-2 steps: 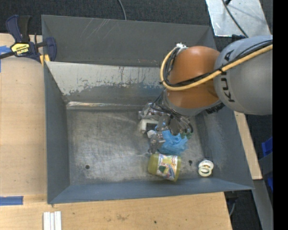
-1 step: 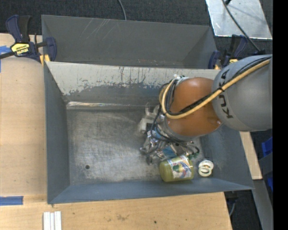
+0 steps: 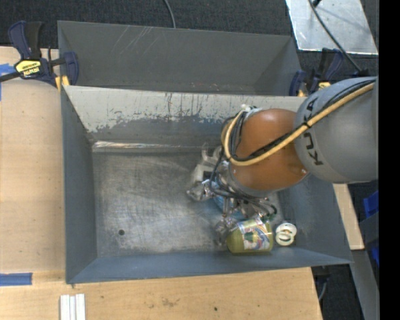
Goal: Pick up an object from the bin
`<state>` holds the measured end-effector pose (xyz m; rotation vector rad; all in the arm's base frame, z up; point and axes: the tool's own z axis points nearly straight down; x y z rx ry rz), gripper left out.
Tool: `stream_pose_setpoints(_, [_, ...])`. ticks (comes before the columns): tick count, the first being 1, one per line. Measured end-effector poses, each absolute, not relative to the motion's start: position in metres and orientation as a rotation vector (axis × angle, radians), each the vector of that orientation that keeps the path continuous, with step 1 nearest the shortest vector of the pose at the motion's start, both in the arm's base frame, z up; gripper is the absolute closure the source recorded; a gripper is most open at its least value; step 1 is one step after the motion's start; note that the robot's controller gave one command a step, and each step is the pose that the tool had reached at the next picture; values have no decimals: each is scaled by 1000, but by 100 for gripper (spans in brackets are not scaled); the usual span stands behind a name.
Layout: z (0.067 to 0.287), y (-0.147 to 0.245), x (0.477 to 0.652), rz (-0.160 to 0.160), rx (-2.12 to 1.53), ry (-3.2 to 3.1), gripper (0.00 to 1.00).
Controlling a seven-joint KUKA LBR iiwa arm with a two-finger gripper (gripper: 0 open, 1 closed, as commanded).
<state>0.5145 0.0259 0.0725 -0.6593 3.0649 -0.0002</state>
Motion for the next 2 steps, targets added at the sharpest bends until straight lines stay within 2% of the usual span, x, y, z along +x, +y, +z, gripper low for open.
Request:
stream_pose_setpoints(1, [73,26,515,0,-659,3065,0])
stream_pose_setpoints(2, [118,-16,534,5,-641,3079,0])
